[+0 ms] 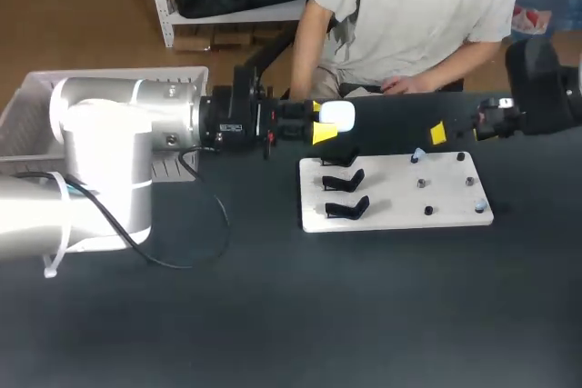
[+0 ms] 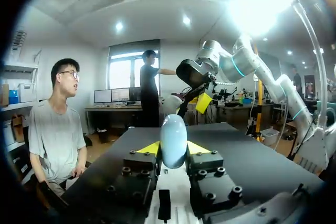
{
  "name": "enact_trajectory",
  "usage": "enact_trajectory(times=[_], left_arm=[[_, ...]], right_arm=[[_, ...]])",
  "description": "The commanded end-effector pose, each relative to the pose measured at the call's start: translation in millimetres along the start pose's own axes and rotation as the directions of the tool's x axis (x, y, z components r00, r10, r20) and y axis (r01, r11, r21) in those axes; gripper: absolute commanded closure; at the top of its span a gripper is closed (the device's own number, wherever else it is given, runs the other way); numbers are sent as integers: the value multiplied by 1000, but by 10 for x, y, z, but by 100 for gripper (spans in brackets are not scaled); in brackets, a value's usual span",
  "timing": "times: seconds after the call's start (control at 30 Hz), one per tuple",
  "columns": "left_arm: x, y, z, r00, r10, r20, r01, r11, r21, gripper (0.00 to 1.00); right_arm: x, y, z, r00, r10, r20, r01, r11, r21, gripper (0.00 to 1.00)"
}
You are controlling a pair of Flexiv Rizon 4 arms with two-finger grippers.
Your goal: Pick up each earbud case from the left stands, insert the matching earbuds, close the lid, and place the case in the box.
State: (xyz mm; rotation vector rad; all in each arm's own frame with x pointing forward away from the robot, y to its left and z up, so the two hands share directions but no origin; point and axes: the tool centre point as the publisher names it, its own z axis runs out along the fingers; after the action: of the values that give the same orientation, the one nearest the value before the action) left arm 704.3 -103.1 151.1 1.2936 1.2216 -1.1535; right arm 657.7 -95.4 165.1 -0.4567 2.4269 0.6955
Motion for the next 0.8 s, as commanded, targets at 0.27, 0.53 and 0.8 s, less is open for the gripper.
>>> enact_trajectory(times=[0.27, 0.53, 0.8], left_arm=[[52, 4, 77, 1000, 0, 7, 0, 1000, 16, 100], [51, -2, 94, 1000, 5, 4, -5, 1000, 21, 100], [51, -2, 94, 1000, 5, 4, -5, 1000, 21, 100]], right_arm=[[-96, 320, 220, 997, -56, -45, 56, 998, -16, 0], [-177, 483, 337, 994, -91, -67, 89, 996, -26, 0], [-313, 576, 512, 992, -88, -87, 87, 996, -18, 0]])
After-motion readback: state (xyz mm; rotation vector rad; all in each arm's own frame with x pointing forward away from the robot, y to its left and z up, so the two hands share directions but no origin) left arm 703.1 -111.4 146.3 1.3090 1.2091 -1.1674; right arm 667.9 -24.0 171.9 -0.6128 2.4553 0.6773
